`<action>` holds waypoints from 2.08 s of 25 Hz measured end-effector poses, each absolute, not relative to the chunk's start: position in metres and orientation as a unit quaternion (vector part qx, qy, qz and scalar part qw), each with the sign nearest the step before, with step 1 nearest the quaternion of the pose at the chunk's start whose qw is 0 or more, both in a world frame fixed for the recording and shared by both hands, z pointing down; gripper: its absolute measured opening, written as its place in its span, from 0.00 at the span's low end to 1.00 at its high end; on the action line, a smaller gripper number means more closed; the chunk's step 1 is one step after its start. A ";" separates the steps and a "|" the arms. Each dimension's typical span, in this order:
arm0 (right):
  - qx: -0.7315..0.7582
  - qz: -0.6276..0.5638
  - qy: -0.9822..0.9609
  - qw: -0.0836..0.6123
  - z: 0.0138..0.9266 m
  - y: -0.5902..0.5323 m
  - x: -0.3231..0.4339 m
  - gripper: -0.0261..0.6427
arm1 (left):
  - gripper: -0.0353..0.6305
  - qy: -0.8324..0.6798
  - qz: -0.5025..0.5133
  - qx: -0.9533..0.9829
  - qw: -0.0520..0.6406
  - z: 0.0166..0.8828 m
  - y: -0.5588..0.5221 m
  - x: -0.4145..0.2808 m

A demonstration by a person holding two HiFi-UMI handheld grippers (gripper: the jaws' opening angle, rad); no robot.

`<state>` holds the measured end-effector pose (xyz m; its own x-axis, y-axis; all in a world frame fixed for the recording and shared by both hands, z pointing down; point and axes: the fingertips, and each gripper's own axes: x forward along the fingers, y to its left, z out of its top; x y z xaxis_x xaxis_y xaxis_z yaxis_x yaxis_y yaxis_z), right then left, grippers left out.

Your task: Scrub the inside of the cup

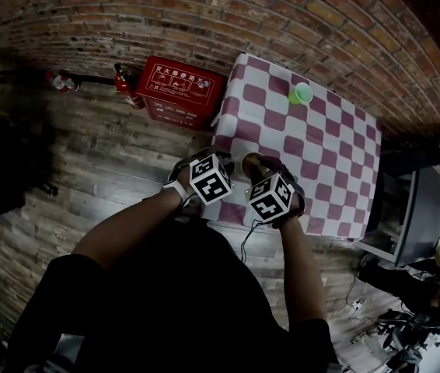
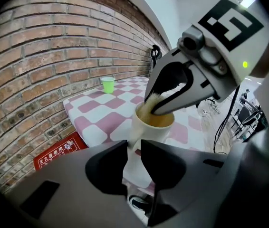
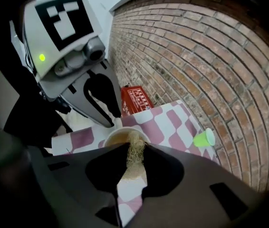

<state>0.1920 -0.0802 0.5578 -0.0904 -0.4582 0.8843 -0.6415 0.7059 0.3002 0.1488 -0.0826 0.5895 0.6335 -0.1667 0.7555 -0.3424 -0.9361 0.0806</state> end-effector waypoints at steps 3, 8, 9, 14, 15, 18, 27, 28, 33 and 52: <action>0.425 0.083 -0.741 0.514 0.526 -0.079 0.201 0.18 | 0.20 -0.142 0.404 0.897 0.111 0.590 -0.082 0.149; 0.487 0.093 -0.744 0.447 0.479 -0.080 0.213 0.18 | 0.20 -0.140 0.400 0.897 0.126 0.591 -0.079 0.149; 0.487 0.104 -0.746 0.441 0.476 -0.079 0.212 0.18 | 0.20 -0.141 0.399 0.897 0.127 0.591 -0.080 0.150; 0.452 0.171 -0.752 0.448 0.500 -0.070 0.195 0.18 | 0.20 -0.138 0.402 0.897 0.120 0.590 -0.080 0.150; 0.448 0.181 -0.748 0.456 0.511 -0.072 0.194 0.18 | 0.20 -0.137 0.403 0.898 0.117 0.589 -0.080 0.151; 0.442 0.214 -0.728 0.477 0.549 -0.080 0.198 0.18 | 0.20 -0.135 0.406 0.898 0.104 0.588 -0.081 0.153; 0.418 0.177 -0.697 0.555 0.579 -0.083 0.199 0.18 | 0.20 -0.134 0.406 0.897 0.112 0.593 -0.082 0.153; 0.420 0.175 -0.700 0.551 0.573 -0.083 0.199 0.18 | 0.20 -0.133 0.405 0.897 0.113 0.593 -0.082 0.153; 0.472 0.197 -0.716 0.475 0.522 -0.080 0.210 0.18 | 0.20 -0.133 0.405 0.897 0.119 0.591 -0.084 0.154; 0.413 0.242 -0.697 0.534 0.583 -0.082 0.203 0.18 | 0.20 -0.133 0.400 0.898 0.129 0.590 -0.083 0.157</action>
<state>0.2030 -0.0824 0.5835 -0.0882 -0.3167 0.9444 -0.8335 0.5427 0.1041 0.1568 -0.0833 0.5904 0.6450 -0.1364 0.7519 -0.3422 -0.9313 0.1246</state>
